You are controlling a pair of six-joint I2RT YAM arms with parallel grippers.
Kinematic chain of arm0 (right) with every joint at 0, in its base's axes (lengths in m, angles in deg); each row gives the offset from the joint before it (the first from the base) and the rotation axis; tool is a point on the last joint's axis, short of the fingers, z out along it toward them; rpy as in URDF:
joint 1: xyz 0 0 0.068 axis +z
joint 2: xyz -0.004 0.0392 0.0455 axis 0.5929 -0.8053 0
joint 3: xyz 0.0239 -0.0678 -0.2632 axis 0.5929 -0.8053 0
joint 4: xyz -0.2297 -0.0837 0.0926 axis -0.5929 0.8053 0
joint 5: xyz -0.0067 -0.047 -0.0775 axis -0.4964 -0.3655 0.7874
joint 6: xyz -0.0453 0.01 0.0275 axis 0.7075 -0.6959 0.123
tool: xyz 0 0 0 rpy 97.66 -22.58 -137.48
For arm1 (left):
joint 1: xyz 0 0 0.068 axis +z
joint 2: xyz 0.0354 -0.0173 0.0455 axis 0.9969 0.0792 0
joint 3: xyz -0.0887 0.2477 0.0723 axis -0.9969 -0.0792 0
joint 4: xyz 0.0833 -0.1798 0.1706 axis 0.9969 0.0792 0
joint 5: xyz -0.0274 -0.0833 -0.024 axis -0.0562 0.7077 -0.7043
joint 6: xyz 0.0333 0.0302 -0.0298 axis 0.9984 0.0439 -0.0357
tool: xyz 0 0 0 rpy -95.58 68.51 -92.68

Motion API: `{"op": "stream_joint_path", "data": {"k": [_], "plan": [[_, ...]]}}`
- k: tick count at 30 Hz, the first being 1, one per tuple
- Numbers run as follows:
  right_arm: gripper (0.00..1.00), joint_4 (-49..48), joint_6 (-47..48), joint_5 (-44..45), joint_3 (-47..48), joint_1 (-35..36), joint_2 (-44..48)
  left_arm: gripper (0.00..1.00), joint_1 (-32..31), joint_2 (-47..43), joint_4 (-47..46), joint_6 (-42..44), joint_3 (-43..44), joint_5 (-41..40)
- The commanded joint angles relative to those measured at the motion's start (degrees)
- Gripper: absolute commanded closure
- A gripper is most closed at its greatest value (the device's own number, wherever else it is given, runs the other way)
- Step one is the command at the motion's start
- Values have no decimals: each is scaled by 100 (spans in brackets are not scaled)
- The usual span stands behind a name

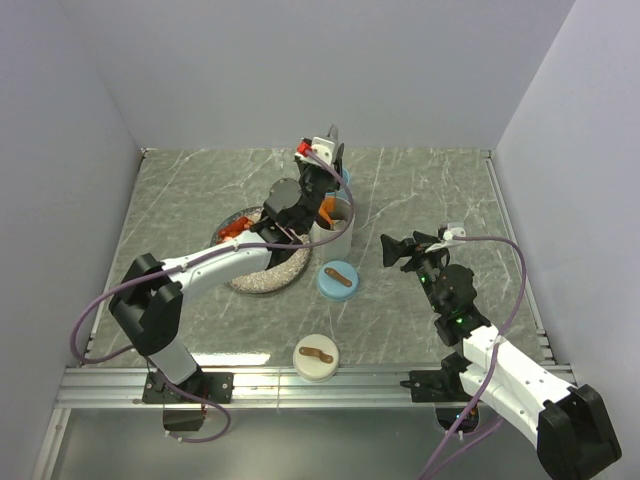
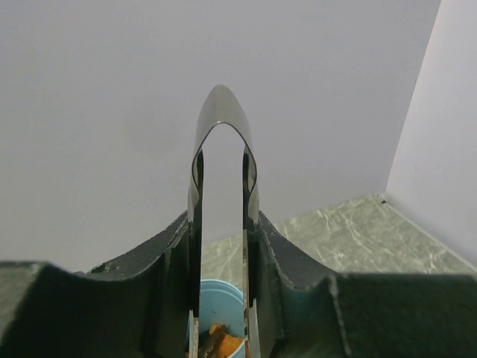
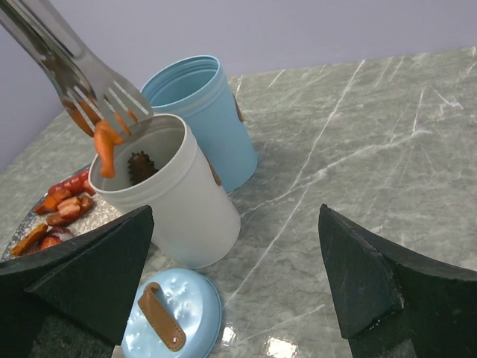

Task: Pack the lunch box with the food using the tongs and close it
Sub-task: Place the food into the lunch box, then pick up the food using the clamp

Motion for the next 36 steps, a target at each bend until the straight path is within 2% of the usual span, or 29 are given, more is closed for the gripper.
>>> {"op": "stream_joint_path", "data": {"k": [1, 2, 4, 10, 14, 17, 21, 26, 30, 36], "plan": [[2, -167, 43, -39, 98, -36, 70, 75, -55, -11, -253, 89, 330, 37], [2, -167, 43, -39, 98, -36, 70, 66, -63, -11, -271, 97, 330, 37], [2, -167, 43, -30, 98, -36, 87, 59, -72, -28, -306, 115, 287, 28], [2, -159, 43, -39, 89, -36, 96, 53, -90, -99, -403, 141, 164, 19], [2, -167, 43, -30, 107, -36, 79, 54, -99, -143, -560, 229, 59, -16], [2, -167, 43, -22, 89, -36, 79, 58, -143, -405, -798, 484, -231, -375], [2, -176, 52, -39, 98, -36, 88, 60, -90, -1229, -904, 800, -1020, -1035], [2, -167, 43, -57, 80, -45, 114, 60, 200, -2154, -624, 468, -1953, -1492], [2, -159, 35, -39, 80, -36, 132, 59, 524, -2673, 150, 54, -2569, -1887], [2, -150, 35, -30, 107, -45, 61, 59, 657, -2893, -15, -183, -3632, -2546]]}}
